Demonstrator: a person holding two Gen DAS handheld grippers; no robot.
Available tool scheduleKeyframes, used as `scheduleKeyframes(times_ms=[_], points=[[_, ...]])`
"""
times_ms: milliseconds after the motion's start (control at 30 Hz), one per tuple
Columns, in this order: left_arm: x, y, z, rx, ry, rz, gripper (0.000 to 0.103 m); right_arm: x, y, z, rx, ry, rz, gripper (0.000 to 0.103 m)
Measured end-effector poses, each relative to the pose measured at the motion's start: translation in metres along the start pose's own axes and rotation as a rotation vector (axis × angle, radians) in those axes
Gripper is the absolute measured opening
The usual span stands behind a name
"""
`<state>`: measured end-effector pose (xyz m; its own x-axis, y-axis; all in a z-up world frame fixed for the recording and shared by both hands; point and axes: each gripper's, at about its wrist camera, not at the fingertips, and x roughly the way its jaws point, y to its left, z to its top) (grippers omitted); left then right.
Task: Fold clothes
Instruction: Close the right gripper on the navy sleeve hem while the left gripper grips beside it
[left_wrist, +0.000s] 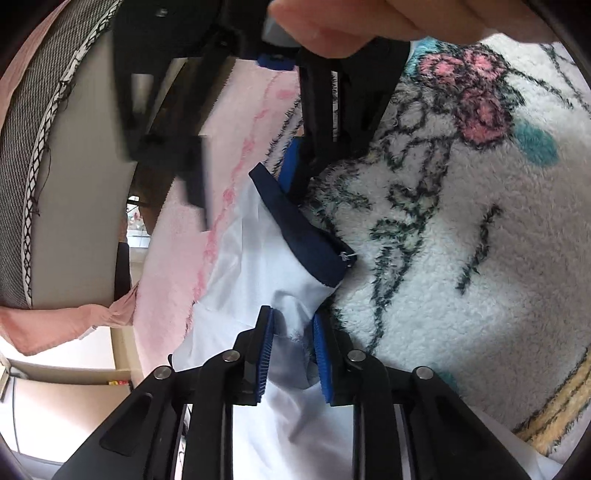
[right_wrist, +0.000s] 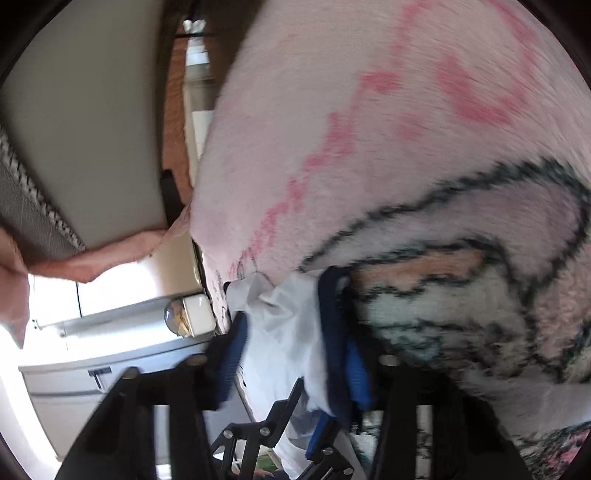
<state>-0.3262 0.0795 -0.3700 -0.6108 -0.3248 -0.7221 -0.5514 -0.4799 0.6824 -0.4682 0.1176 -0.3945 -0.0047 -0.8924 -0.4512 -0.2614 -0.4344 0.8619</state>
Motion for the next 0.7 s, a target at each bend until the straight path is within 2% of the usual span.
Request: scheduleKeyframes(times_ms=[67,100,300,533,600,700], points=[[-0.002,-0.005,0.004,0.006,0.005,0.002,0.011,0.001,-0.009,0.0,0.039,-0.007,-0.006,0.003],[-0.002,-0.006,0.005,0.012,0.008,0.006,0.011,0.001,-0.011,0.0,0.046,-0.009,-0.001,0.001],[-0.011,-0.015,0.007,0.007,0.004,0.017,0.008,0.0,-0.007,-0.002,0.022,-0.017,-0.024,0.001],[-0.005,-0.011,0.003,0.005,0.0,0.027,0.008,0.0,0.01,-0.004,-0.043,-0.031,-0.084,0.001],[-0.003,-0.01,0.002,-0.016,-0.001,0.03,0.008,0.0,0.016,-0.004,-0.07,-0.039,-0.104,0.002],[-0.005,-0.005,0.002,-0.1,0.016,0.016,0.008,-0.002,0.026,-0.007,-0.103,-0.031,-0.098,0.002]])
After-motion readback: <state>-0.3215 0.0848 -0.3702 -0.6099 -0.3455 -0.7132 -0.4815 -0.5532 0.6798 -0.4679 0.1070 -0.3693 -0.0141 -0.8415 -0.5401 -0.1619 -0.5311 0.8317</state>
